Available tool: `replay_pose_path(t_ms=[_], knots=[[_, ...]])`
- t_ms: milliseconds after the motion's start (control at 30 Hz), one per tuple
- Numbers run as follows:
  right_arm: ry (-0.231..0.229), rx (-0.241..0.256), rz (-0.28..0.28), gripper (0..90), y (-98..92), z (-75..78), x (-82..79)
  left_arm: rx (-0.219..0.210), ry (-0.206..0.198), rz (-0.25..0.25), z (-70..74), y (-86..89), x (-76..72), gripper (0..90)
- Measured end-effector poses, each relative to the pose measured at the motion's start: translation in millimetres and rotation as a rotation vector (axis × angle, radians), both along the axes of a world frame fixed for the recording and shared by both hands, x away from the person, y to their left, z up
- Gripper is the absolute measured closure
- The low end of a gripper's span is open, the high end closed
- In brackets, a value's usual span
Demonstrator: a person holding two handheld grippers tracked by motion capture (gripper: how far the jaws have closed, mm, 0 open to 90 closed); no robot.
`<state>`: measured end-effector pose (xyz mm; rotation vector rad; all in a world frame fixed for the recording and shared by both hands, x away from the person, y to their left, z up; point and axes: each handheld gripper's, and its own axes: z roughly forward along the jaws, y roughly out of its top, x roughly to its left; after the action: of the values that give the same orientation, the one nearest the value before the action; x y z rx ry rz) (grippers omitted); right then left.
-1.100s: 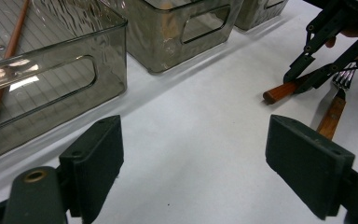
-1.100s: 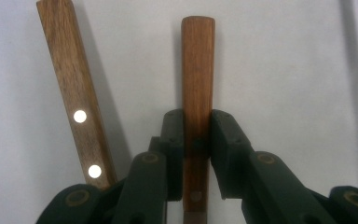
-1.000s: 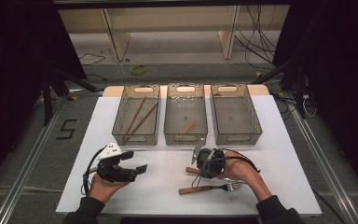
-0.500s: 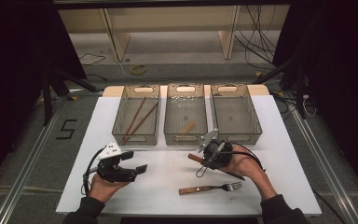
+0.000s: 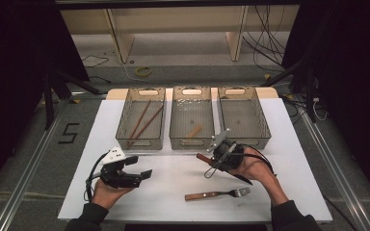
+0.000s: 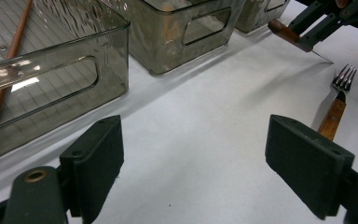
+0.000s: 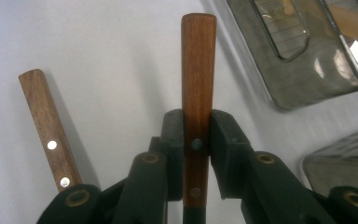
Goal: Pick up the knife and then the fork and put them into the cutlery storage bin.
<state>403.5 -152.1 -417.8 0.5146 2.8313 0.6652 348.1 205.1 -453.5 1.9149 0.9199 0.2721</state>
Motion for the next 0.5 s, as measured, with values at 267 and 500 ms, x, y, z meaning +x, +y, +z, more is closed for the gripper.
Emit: replay_pose_path(t_ms=[267, 500], knots=[[-0.021, 0.032, -0.027, 76.6, -8.7, 9.2, 2.0, 0.0, -0.002, -0.001, 0.2, 0.2, -0.1, 19.0], [-0.034, 0.106, -0.076, 76.7, -22.7, 19.9, 5.6, -0.001, -0.005, -0.001, 0.4, 0.6, 0.0, 19.0]])
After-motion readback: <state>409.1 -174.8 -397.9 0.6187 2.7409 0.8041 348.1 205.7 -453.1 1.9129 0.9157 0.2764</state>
